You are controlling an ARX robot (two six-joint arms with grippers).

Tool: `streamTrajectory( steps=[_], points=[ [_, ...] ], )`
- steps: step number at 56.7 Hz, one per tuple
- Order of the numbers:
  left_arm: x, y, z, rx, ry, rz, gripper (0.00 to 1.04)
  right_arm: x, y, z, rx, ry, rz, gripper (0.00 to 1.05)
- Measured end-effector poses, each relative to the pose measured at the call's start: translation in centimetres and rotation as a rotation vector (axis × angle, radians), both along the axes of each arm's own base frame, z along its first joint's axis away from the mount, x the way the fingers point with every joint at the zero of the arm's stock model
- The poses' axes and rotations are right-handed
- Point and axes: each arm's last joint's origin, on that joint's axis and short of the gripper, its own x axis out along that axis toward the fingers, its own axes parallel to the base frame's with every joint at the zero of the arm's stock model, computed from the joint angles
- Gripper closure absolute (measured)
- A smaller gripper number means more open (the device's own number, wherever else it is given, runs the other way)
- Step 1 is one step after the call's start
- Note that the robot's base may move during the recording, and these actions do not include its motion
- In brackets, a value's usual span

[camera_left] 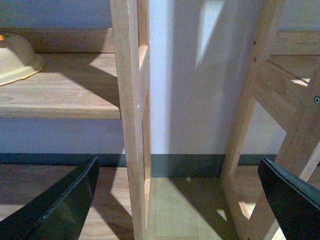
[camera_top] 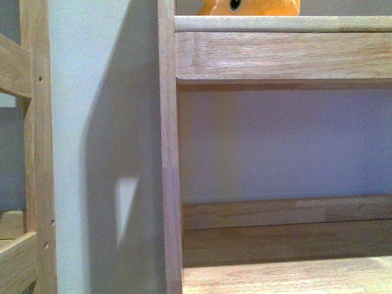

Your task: Put away toys

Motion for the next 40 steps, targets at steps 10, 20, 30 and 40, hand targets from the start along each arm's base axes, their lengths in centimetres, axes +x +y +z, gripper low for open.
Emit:
streamTrajectory(
  steps=[10,20,30,40],
  points=[
    [0.0,0.0,0.0,0.0,0.0,0.0,0.06,0.0,-0.1,-4.1,0.001,0.03,-0.075,0.07],
    [0.0,0.0,0.0,0.0,0.0,0.0,0.06,0.0,0.4,-8.0,-0.013,0.086,-0.059,0.07],
    [0.0,0.0,0.0,0.0,0.0,0.0,0.06,0.0,0.5,-11.4,-0.039,0.159,-0.061,0.07],
    [0.0,0.0,0.0,0.0,0.0,0.0,0.06,0.0,0.2,-13.1,-0.07,0.222,-0.072,0.07]
  ],
)
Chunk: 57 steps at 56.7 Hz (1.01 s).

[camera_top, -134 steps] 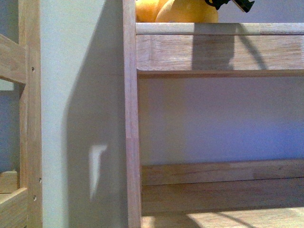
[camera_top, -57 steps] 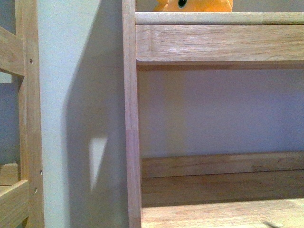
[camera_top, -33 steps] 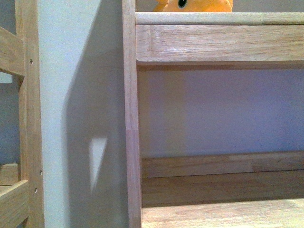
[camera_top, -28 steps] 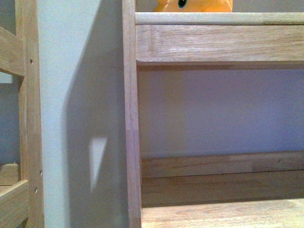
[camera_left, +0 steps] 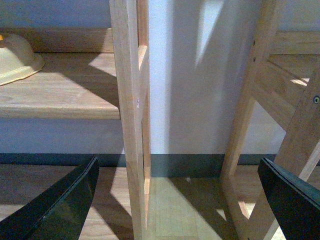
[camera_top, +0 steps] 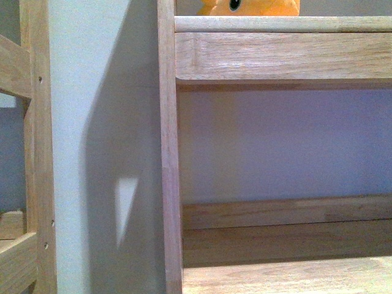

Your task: Put away toys

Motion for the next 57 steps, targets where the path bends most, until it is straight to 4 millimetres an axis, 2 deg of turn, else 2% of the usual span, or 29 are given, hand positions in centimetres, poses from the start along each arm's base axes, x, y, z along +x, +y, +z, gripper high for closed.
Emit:
streamTrajectory(
  steps=[14,24,31,37,49,57],
  points=[
    [0.0,0.0,0.0,0.0,0.0,0.0,0.06,0.0,-0.1,-0.2,-0.008,0.017,-0.004,0.07],
    [0.0,0.0,0.0,0.0,0.0,0.0,0.06,0.0,-0.5,-0.7,-0.17,0.089,0.026,0.34],
    [0.0,0.0,0.0,0.0,0.0,0.0,0.06,0.0,-0.9,-0.6,-0.194,0.077,0.037,0.51],
    [0.0,0.0,0.0,0.0,0.0,0.0,0.06,-0.1,-1.8,-1.1,-0.207,0.073,0.017,0.7],
    [0.0,0.0,0.0,0.0,0.0,0.0,0.06,-0.1,-2.0,-1.5,-0.216,0.072,0.013,1.02],
    [0.0,0.0,0.0,0.0,0.0,0.0,0.06,-0.1,-2.0,-1.5,-0.217,0.072,0.013,1.01]
  ],
)
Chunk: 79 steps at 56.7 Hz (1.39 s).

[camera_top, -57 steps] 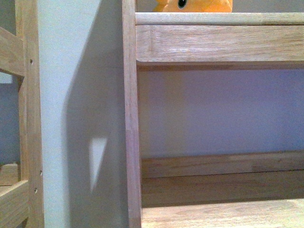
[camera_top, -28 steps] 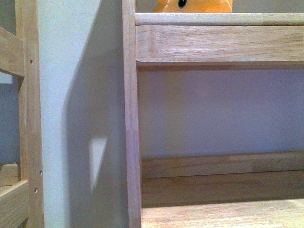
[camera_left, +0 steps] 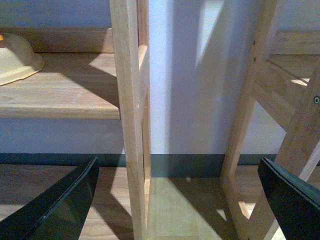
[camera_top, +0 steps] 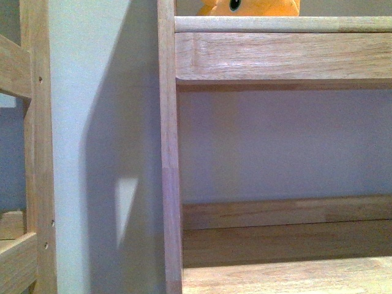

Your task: Put away toys

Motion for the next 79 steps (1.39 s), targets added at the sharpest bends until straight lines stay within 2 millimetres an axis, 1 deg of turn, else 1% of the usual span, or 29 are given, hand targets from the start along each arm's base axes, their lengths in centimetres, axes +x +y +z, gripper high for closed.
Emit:
streamTrajectory(
  steps=[14,16,19,23,25,48,79],
  points=[
    [0.0,0.0,0.0,0.0,0.0,0.0,0.06,0.0,0.0,0.0,-0.002,0.0,0.0,1.0],
    [0.0,0.0,0.0,0.0,0.0,0.0,0.06,0.0,0.0,0.0,-0.001,0.0,0.0,0.94],
    [0.0,0.0,0.0,0.0,0.0,0.0,0.06,0.0,0.0,0.0,-0.001,0.0,0.0,0.87],
    [0.0,0.0,0.0,0.0,0.0,0.0,0.06,0.0,0.0,0.0,-0.001,0.0,0.0,0.71],
    [0.0,0.0,0.0,0.0,0.0,0.0,0.06,0.0,0.0,0.0,-0.001,0.0,0.0,0.64],
    [0.0,0.0,0.0,0.0,0.0,0.0,0.06,0.0,0.0,0.0,-0.001,0.0,0.0,0.06],
    [0.0,0.0,0.0,0.0,0.0,0.0,0.06,0.0,0.0,0.0,-0.001,0.0,0.0,0.07]
  ],
)
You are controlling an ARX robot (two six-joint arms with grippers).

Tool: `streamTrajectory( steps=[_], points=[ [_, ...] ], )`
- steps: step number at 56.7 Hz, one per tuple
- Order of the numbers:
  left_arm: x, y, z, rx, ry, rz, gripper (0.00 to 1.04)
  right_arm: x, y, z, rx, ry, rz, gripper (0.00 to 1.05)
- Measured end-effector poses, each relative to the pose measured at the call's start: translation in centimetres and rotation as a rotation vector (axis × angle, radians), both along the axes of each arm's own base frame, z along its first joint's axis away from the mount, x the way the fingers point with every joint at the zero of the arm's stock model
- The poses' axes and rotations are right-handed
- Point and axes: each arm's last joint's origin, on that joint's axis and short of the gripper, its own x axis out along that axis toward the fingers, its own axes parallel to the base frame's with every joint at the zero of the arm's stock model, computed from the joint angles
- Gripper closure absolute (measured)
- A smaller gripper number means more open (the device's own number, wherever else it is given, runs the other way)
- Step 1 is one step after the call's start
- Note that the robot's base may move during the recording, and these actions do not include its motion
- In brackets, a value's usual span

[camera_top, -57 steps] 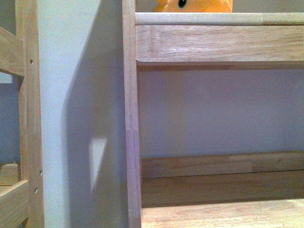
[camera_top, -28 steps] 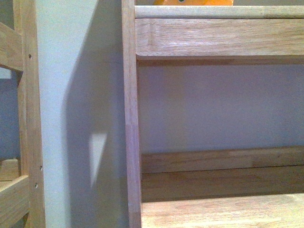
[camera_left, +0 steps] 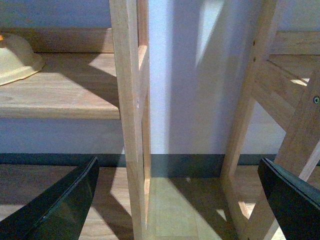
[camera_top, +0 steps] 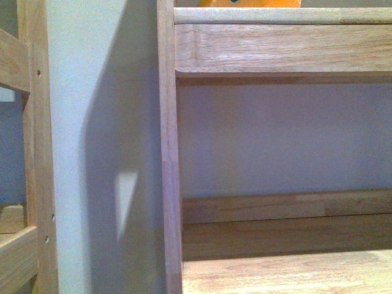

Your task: Put away toys

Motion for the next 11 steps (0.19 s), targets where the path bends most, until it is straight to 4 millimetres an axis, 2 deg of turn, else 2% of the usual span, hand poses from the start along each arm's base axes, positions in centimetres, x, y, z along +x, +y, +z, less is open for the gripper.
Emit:
streamTrajectory(
  steps=[11],
  points=[
    [0.0,0.0,0.0,0.0,0.0,0.0,0.06,0.0,0.0,0.0,0.0,0.0,0.0,0.07]
  ],
)
